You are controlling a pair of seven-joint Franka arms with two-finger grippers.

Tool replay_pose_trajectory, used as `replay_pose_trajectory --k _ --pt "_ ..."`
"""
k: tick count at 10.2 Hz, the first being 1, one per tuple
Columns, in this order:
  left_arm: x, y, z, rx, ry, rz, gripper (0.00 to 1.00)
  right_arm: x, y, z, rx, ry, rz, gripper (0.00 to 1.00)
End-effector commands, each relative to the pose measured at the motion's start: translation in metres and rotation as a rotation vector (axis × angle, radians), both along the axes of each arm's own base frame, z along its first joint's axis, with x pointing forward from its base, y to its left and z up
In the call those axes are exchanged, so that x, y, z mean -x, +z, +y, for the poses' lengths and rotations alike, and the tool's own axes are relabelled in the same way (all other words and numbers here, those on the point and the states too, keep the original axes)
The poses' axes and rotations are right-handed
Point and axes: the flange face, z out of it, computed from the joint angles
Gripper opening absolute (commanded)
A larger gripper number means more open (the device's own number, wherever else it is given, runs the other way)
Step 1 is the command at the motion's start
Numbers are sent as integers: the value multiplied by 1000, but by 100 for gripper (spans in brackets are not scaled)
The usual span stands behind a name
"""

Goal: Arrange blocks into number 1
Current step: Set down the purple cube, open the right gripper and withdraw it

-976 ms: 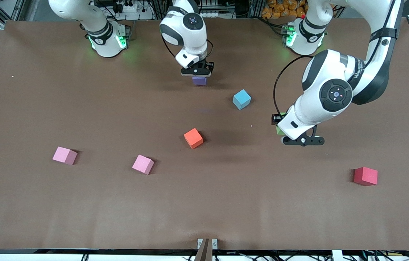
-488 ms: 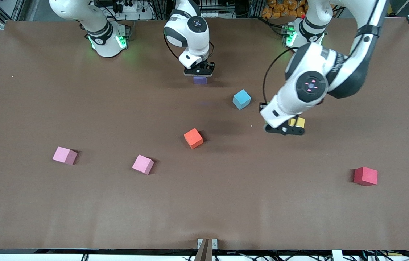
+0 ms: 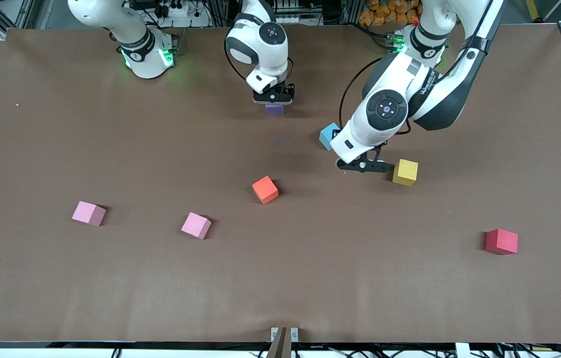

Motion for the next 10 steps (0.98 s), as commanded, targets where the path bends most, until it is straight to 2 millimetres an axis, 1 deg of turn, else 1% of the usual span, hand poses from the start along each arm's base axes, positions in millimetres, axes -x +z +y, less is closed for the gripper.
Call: replay_pose_trajectory --k 1,2,3,4,5,6,8,10 --pt "7 -6 -7 -4 16 24 60 -1 11 3 -14 -44 -12 100" --pt "7 -7 -7 -5 18 25 60 -5 24 4 -34 -59 -20 100" --pt "7 -8 -7 -6 18 27 60 -11 43 4 -60 -69 -30 100" --pt "9 -9 -8 -6 13 28 60 -23 60 -1 -68 -91 -38 100" --pt "9 -13 -8 -8 15 36 60 -29 75 -4 -71 -101 -40 100" --pt "10 -15 -10 -2 17 46 60 -36 85 -10 -66 -108 -41 100" --pt "11 -24 -11 2 28 67 59 -57 90 -22 -53 -124 -59 100" --pt "13 -40 -18 14 91 113 59 -107 90 -53 -24 -102 -83 100"
